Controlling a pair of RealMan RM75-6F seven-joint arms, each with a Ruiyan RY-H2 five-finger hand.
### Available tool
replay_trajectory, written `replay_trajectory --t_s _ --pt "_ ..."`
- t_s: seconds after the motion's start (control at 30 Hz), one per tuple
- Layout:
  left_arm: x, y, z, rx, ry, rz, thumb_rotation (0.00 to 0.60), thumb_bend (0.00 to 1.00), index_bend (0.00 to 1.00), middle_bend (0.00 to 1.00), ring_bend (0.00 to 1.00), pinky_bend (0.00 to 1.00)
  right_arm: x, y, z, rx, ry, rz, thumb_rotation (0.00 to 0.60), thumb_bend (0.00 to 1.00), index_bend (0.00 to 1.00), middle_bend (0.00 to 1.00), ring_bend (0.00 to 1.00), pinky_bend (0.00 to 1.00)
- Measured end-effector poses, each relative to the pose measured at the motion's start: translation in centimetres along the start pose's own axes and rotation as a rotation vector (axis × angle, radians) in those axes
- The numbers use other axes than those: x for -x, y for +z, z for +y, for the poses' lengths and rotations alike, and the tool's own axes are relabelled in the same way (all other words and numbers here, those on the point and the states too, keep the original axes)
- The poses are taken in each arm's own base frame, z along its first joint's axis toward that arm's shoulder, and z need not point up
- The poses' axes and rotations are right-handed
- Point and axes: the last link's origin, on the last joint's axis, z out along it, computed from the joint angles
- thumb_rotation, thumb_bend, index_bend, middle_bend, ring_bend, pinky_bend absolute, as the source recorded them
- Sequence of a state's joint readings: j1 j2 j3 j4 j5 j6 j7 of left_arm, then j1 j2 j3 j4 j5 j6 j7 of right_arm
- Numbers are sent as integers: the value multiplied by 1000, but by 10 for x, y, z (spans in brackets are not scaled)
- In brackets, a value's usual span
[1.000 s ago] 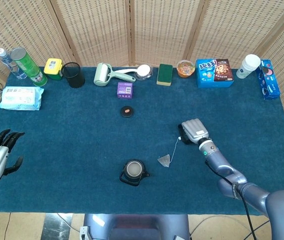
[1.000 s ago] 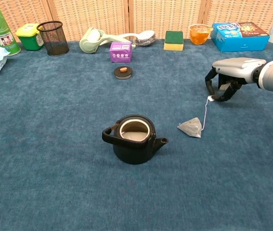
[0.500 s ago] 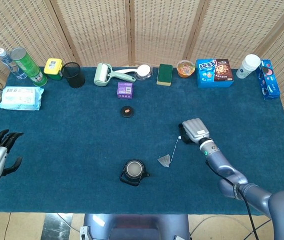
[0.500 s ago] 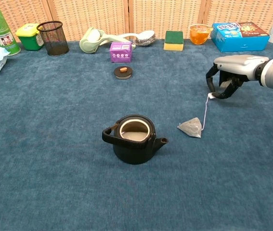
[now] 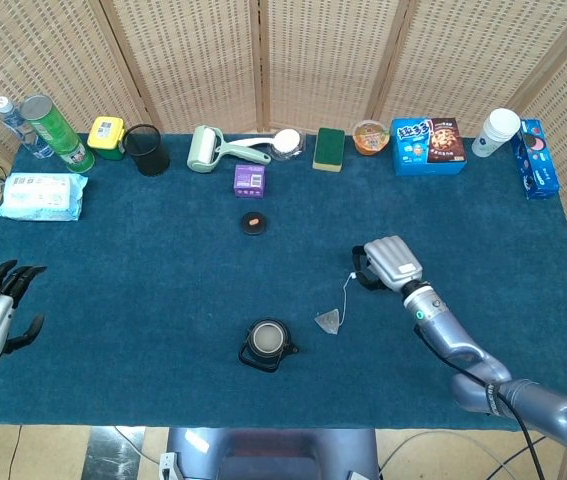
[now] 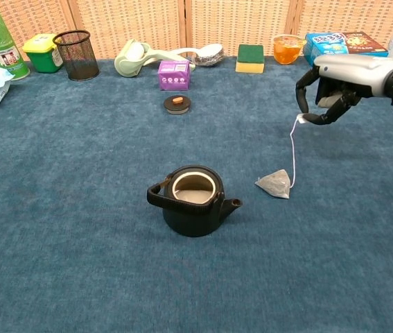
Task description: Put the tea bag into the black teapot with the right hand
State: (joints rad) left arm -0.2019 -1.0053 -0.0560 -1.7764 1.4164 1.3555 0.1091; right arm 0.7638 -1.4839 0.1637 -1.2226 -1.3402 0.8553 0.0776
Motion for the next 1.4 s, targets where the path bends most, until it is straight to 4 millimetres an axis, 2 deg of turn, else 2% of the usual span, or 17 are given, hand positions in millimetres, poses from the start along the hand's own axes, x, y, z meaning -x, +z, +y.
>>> replay_trajectory --t_s 0.47,0.67,1.4 --pt "3 -9 -4 -14 -22 0 600 450 156 193 85 144 -40 -40 -31 -117 79 76 600 533 642 1000 1000 1000" --pt "1 -14 -8 -25 -33 10 600 450 158 193 85 144 -50 -53 -43 -168 118 99 600 532 645 1000 1000 1000" --pt "-6 -29 -22 -47 -55 46 600 450 158 193 84 144 -89 -82 -93 -358 276 111 600 532 669 1000 1000 1000"
